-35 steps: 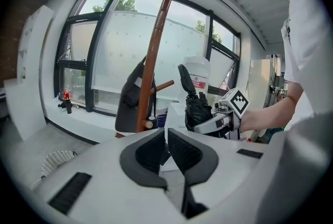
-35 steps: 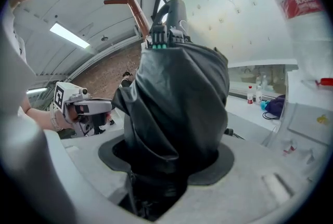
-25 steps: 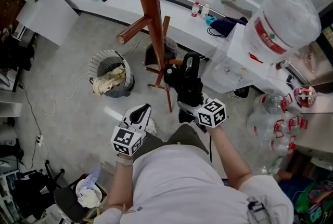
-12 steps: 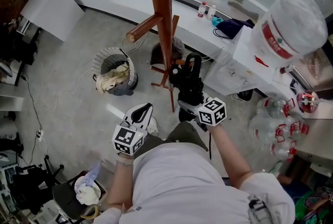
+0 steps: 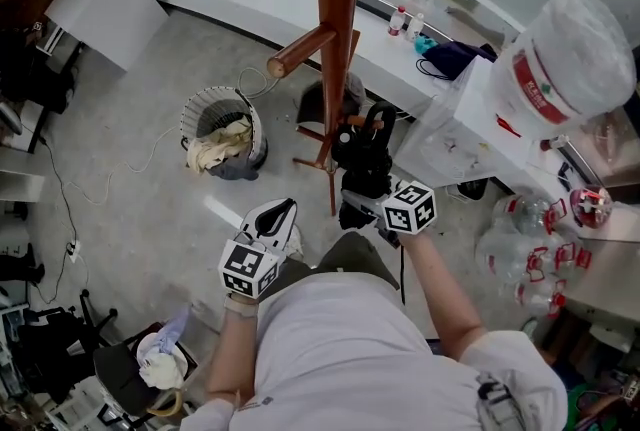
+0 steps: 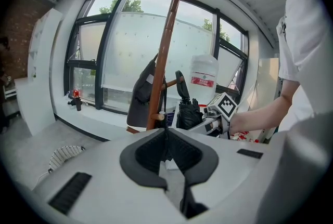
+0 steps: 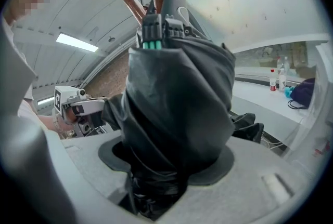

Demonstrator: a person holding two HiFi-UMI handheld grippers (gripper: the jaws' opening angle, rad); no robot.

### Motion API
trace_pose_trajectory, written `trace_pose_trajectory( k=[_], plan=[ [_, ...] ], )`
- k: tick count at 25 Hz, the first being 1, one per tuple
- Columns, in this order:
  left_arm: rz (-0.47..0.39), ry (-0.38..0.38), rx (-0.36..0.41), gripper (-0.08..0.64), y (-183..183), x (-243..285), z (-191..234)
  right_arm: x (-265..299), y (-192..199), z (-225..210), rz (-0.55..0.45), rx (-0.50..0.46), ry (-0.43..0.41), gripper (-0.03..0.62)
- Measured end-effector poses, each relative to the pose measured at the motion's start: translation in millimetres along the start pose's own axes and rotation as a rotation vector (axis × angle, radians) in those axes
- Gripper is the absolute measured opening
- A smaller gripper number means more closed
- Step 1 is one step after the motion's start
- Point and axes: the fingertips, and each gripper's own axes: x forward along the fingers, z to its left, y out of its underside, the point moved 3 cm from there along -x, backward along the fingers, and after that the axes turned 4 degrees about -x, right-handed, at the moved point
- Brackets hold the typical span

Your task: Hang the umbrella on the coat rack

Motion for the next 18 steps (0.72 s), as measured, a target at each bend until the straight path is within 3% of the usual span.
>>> trace_pose_trajectory(
  k=[5, 18],
  plan=[
    [-0.004, -0.011, -0.01, 0.003, 1, 0, 2, 8, 2, -2, 0.061, -0.006, -0.051, 0.259],
    [-0.018, -0.048, -0.044, 0.003, 6, -12, 6, 36, 10, -7, 0.084, -0.015, -0.049, 0.259]
  ],
)
